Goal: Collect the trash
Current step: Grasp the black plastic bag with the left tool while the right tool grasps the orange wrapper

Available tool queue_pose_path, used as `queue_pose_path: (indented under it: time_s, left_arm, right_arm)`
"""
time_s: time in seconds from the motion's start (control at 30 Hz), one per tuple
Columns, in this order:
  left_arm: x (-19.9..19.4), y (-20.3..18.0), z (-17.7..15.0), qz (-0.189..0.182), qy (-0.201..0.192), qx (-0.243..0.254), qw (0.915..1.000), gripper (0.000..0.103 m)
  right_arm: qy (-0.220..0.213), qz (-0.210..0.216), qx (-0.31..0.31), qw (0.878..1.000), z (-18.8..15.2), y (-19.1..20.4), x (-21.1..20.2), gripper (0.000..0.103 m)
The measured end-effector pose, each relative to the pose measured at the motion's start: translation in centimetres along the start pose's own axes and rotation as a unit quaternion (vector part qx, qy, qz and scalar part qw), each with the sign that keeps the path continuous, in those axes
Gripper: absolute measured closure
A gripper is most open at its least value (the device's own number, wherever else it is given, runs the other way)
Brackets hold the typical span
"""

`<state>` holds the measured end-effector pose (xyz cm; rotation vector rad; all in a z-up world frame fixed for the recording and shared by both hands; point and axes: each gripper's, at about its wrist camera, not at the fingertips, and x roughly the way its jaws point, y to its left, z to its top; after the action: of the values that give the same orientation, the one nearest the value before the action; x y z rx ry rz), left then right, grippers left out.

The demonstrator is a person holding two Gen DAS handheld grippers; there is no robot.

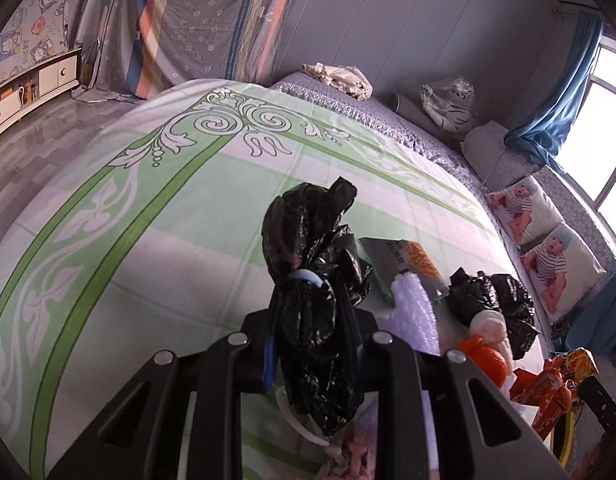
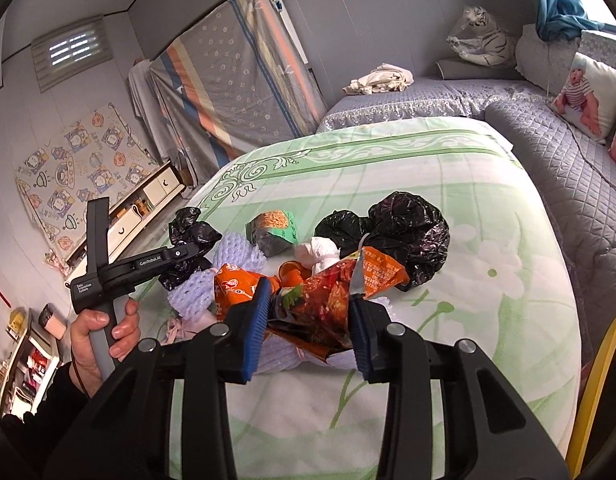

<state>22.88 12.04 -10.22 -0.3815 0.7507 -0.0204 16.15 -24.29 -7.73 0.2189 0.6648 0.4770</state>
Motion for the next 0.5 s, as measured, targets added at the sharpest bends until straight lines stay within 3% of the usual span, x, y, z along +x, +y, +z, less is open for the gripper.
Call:
queue_pose_path:
  time_s: [0.5]
  left_arm:
    - [-5.6,-3.9,0.5,-0.051,-0.06,0.035,0.9963,0.08]
  right_arm:
    - [-0.071,0.003,0.033,0.997,0.2,-1.1,-6.7,0.068]
